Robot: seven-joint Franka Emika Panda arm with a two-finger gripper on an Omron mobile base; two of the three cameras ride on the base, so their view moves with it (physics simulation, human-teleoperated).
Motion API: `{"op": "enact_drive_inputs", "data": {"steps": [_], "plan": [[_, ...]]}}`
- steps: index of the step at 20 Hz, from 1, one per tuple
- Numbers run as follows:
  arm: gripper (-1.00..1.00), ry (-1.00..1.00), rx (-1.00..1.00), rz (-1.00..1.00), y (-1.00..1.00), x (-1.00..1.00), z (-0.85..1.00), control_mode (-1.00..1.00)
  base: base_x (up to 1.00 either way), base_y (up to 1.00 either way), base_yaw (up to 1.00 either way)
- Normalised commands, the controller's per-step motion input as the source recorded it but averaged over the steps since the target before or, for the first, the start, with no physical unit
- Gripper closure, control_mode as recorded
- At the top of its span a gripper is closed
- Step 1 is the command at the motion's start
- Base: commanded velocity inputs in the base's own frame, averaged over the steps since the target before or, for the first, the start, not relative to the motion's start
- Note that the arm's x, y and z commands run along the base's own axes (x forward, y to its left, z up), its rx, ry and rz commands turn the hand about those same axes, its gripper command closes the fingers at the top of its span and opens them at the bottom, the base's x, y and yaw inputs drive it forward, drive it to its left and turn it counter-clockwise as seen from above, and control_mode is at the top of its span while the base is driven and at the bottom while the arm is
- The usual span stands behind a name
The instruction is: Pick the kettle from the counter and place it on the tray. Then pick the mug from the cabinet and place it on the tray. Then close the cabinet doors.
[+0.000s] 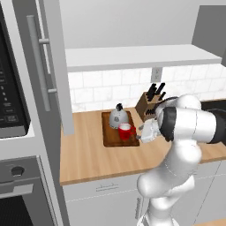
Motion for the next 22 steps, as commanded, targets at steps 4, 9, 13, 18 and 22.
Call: {"op": "enact_drive_inputs", "data": {"steps": [4,9,13,18,22], "plan": [[-1.00,-0.02,0.01,-0.06,-0.15,-0.67,1.00,-1.00,0.00,0.00,0.00],[-1.00,0.00,0.00,-0.09,-0.30,-0.64,1.00,-1.00,0.00,0.00,0.00],[-1.00,0.11,0.00,-0.15,-0.33,-0.47,1.00,-1.00,0.00,0.00,0.00],[-1.00,0.27,0.00,-0.15,-0.27,-0.15,0.85,-1.00,0.00,0.00,0.00],[-1.00,0.03,0.07,-0.01,-0.09,0.00,0.03,-1.00,0.00,0.00,0.00]]}}
